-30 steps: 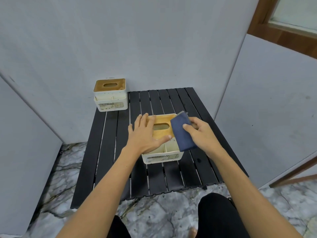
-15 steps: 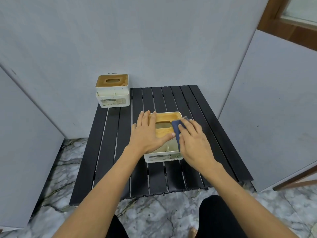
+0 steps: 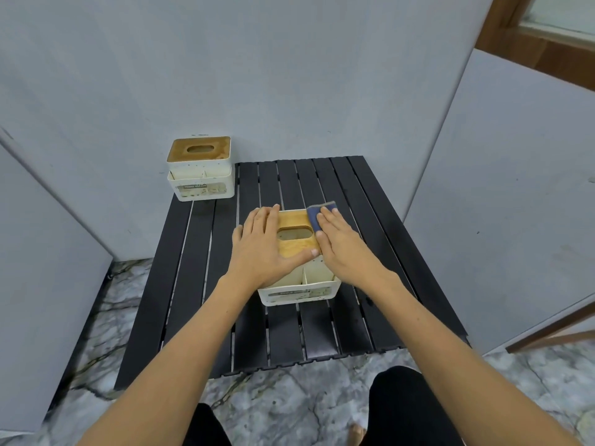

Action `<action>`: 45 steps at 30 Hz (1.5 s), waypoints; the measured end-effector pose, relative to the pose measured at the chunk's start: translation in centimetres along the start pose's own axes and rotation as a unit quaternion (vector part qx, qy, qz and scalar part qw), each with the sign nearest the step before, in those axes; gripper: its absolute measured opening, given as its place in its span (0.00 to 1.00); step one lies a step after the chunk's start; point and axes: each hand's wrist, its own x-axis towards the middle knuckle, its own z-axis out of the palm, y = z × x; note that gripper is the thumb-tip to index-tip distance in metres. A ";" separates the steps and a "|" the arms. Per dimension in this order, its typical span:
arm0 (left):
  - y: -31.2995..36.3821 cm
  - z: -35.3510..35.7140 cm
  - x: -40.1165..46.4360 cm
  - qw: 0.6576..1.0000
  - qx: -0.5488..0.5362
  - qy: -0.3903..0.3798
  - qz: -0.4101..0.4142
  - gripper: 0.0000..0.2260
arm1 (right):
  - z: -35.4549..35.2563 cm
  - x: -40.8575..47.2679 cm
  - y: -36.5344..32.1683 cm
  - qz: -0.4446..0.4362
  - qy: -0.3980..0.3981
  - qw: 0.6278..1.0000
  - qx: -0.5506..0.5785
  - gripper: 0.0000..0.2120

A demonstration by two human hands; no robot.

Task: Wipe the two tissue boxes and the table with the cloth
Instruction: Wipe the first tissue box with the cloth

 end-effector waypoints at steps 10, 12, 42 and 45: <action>0.1 -0.1 -0.1 0.999 -0.048 0.006 -0.002 0.57 | 0.1 -4.7 -0.1 -0.044 0.030 0.999 -0.008 0.23; 0.0 -0.1 -0.1 0.998 -0.057 0.011 -0.002 0.57 | 0.1 -2.3 0.0 -0.029 0.012 0.999 -0.015 0.23; 0.1 -0.9 -0.1 0.998 -0.065 -0.021 -0.008 0.58 | -1.0 3.4 0.6 0.008 0.016 0.999 0.029 0.22; -0.3 -1.7 -0.5 0.996 -0.075 -0.053 -0.010 0.59 | -1.2 2.5 0.6 0.025 0.032 0.999 0.033 0.16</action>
